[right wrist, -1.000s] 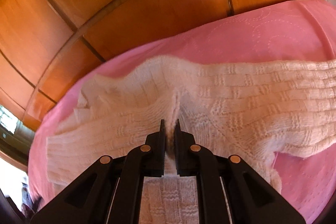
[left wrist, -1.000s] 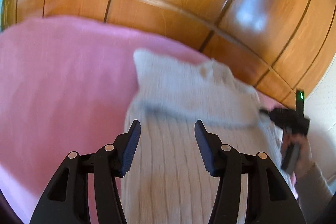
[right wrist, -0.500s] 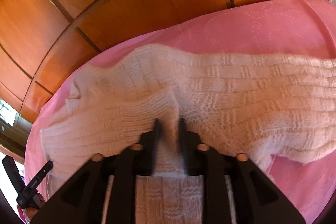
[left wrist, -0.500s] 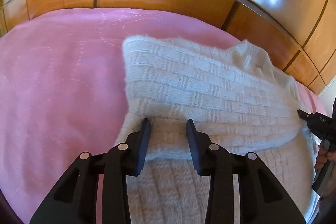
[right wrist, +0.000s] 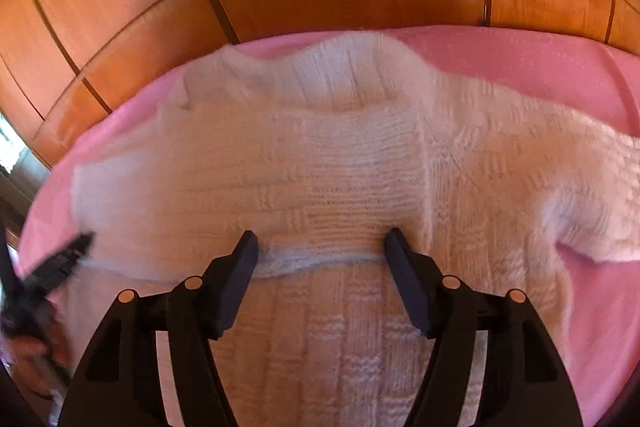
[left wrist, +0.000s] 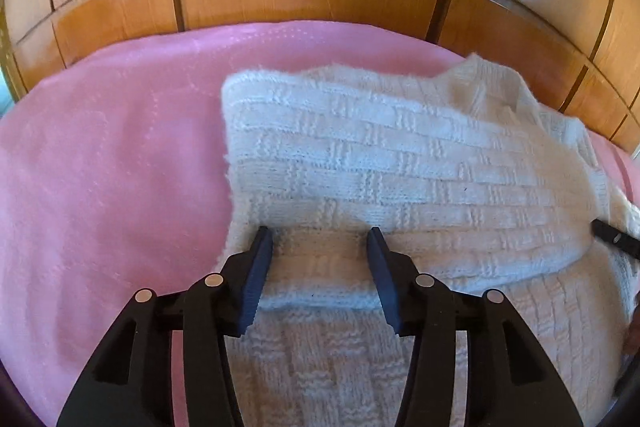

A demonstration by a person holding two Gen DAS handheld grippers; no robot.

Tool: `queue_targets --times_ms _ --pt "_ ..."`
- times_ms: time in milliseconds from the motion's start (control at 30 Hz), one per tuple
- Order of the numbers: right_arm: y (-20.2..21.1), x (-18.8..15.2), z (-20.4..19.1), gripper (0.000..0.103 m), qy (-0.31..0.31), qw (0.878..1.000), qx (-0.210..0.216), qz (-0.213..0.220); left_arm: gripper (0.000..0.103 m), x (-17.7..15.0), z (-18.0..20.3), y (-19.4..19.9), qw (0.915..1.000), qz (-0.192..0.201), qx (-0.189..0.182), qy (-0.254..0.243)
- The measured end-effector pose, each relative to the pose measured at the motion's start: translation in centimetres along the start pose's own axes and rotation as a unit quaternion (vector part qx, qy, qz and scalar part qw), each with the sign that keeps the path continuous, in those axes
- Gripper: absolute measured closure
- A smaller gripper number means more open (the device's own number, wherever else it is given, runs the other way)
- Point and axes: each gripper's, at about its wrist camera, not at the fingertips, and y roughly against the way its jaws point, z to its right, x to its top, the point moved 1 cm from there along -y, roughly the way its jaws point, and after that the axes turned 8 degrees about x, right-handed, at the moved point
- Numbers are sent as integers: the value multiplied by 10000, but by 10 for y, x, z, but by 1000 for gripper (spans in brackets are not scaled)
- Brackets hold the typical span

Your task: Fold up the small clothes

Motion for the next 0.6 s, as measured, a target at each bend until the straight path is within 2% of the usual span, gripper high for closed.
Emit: queue_targets --times_ms 100,167,267,367,433,600 --pt "2 -5 0 25 13 9999 83 131 49 -3 1 18 9999 91 2 119" --pt "1 -8 -1 9 39 9996 267 106 43 -9 2 36 9993 302 -49 206" --pt "-2 -9 -6 2 170 9996 246 7 43 -20 3 60 9984 491 -100 278" --pt "-4 -11 -9 2 244 9996 131 -77 42 -34 7 78 9978 585 -145 270" --pt "-4 -13 -11 2 243 9996 91 -115 35 -43 8 86 9977 622 -123 228" --pt "-11 -10 -19 2 326 9993 -45 -190 35 -63 10 98 9975 675 -156 146"
